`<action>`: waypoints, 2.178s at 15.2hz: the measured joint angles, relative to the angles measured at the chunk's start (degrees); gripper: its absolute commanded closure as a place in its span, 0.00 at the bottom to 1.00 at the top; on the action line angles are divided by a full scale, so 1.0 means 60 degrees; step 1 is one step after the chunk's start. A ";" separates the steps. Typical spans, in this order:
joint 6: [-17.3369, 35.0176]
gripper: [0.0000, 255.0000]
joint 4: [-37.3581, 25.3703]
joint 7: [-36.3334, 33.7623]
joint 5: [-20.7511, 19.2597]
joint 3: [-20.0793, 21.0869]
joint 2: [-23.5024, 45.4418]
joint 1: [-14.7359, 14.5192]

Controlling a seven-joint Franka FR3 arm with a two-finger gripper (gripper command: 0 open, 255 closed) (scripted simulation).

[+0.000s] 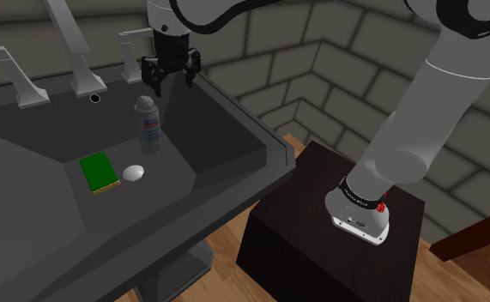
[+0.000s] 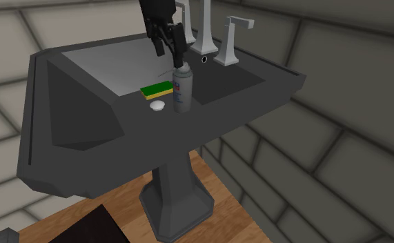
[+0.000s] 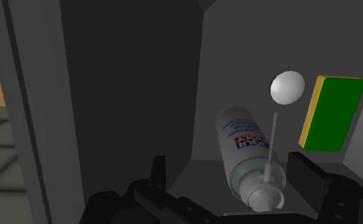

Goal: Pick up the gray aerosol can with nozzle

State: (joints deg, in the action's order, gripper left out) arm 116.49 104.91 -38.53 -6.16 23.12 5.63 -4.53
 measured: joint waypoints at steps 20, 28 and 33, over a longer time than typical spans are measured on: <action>0.0672 1.00 -0.1437 -0.1236 -0.0875 0.0046 0.2340 -0.0685; 0.0321 1.00 -0.1671 -0.1170 -0.0798 0.0073 0.2228 -0.0670; -0.0244 1.00 -0.2081 -0.1086 -0.0690 0.0114 0.2054 -0.0662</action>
State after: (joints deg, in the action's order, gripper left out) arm 115.03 92.42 -45.05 -10.30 23.80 17.96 -8.50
